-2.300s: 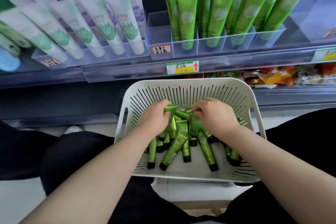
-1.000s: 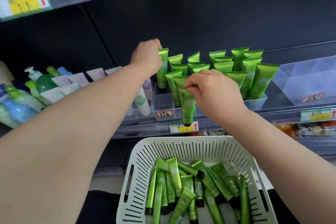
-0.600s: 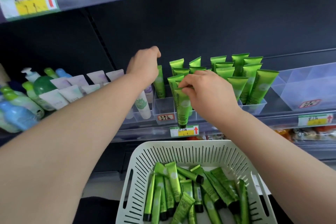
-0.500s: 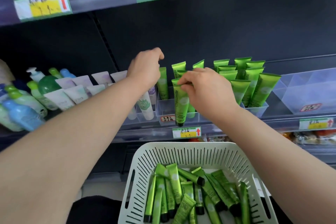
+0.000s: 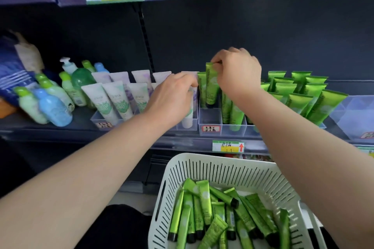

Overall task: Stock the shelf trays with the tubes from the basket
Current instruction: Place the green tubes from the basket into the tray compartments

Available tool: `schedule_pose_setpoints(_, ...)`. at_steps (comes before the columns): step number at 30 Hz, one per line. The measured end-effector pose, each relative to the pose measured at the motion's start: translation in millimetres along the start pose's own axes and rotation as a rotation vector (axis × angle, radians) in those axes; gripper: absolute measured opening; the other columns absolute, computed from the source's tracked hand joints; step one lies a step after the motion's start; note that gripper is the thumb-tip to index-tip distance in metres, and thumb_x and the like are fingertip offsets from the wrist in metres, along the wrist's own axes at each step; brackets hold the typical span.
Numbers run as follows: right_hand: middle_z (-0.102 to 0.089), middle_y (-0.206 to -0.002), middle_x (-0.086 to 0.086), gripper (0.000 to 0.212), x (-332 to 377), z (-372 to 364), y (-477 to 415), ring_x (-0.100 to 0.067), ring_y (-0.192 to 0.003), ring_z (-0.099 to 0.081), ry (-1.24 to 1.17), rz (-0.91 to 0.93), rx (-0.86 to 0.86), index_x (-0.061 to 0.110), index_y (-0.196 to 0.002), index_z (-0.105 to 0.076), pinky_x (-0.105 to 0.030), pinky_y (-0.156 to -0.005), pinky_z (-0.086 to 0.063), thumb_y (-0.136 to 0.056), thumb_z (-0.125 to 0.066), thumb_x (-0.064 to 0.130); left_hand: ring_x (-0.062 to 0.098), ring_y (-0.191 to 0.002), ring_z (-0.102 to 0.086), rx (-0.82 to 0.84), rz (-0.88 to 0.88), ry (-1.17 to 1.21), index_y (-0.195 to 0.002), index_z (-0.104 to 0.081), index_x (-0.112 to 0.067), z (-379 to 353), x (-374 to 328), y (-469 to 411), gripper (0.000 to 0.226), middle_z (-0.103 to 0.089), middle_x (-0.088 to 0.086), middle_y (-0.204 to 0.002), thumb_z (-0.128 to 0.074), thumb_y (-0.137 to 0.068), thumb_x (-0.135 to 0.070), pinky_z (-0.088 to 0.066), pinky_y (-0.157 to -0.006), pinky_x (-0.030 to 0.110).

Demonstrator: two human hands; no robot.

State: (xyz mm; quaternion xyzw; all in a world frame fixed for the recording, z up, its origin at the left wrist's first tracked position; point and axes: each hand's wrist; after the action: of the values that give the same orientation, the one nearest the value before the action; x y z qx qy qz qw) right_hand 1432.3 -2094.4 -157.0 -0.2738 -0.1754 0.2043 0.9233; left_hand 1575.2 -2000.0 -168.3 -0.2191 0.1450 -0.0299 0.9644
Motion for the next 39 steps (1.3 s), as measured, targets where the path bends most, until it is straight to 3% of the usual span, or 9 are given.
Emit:
schedule_pose_setpoints(14,-0.066,-0.102,-0.001,0.037,-4.0,-38.0,-0.1,-0.027,-0.105,-0.049,0.161,0.000,0.198,0.029,-0.107,-0.066,-0.038,-0.082,-0.031,-0.082,-0.055,0.006,0.016,-0.112,-0.049,0.001,-0.075,0.020,-0.121,-0.059,-0.015,-11.2,2.3,12.2,0.028,-0.058,-0.002,-0.125,-0.048,-0.096,-0.006,-0.038,-0.080,0.026)
schedule_pose_setpoints(18,-0.066,-0.105,0.000,0.038,-6.7,-31.4,4.7,-0.028,-0.105,-0.050,0.111,0.088,0.081,0.029,-0.114,-0.064,-0.039,-0.082,-0.032,-0.084,-0.055,0.008,0.018,-0.114,-0.049,-0.019,-0.095,0.025,-0.117,-0.061,-0.013,-20.6,3.5,14.5,0.028,-0.060,0.000,-0.122,-0.050,-0.094,-0.002,-0.042,-0.083,0.030)
schedule_pose_setpoints(24,-0.069,-0.092,-0.002,0.031,-13.0,-14.7,43.2,-0.033,-0.090,-0.056,0.050,0.221,-0.130,0.022,-0.104,-0.070,-0.039,-0.073,-0.037,-0.081,-0.056,0.007,0.029,-0.109,-0.056,-0.049,-0.263,-0.022,-0.106,-0.067,-0.004,-41.2,-0.1,32.7,0.029,-0.066,0.009,-0.113,-0.060,-0.081,0.010,-0.051,-0.084,0.041)
schedule_pose_setpoints(29,-0.065,-0.084,0.002,0.027,-28.8,-14.7,118.7,-0.028,-0.079,-0.056,-0.057,0.270,-0.144,0.022,-0.102,-0.071,-0.035,-0.064,-0.035,-0.083,-0.056,0.009,0.029,-0.110,-0.056,0.014,-0.355,0.021,-0.105,-0.066,-0.001,-72.1,0.5,69.8,0.031,-0.065,0.012,-0.115,-0.060,-0.078,0.013,-0.050,-0.090,0.043)
schedule_pose_setpoints(33,-0.065,-0.083,0.002,0.028,-47.9,-35.5,191.6,-0.029,-0.079,-0.057,-0.112,0.225,-0.005,0.021,-0.099,-0.071,-0.036,-0.063,-0.039,-0.079,-0.059,0.006,0.026,-0.112,-0.054,0.144,-0.295,0.033,-0.106,-0.065,-0.005,-110.7,-0.8,108.9,0.036,-0.064,0.007,-0.115,-0.064,-0.074,0.012,-0.052,-0.088,0.043)
schedule_pose_setpoints(37,-0.070,-0.088,0.005,0.031,-74.0,-64.6,252.1,-0.027,-0.082,-0.062,-0.075,0.075,0.263,0.025,-0.095,-0.073,-0.036,-0.066,-0.043,-0.074,-0.067,0.002,0.016,-0.124,-0.047,0.378,-0.083,0.060,-0.124,-0.058,-0.014,-145.2,-12.4,147.3,0.040,-0.057,-0.003,-0.128,-0.056,-0.088,0.004,-0.037,-0.109,0.031)
schedule_pose_setpoints(39,-0.069,-0.093,0.005,0.034,-86.1,-73.5,270.8,-0.026,-0.089,-0.061,-0.041,-0.031,0.433,0.027,-0.099,-0.072,-0.037,-0.071,-0.043,-0.077,-0.064,0.003,0.012,-0.126,-0.044,0.464,0.049,0.067,-0.129,-0.055,-0.018,-163.3,-13.5,169.7,0.037,-0.054,-0.006,-0.132,-0.053,-0.094,-0.005,-0.031,-0.111,0.027)
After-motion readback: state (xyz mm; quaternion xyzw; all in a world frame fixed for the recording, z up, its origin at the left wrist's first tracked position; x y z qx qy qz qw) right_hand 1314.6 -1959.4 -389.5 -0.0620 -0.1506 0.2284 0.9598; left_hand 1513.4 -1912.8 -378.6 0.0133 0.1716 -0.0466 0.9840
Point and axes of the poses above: each hand's wrist, its own y-axis away from the middle knuckle, its own z-axis out of the back of the hand, x = y × z
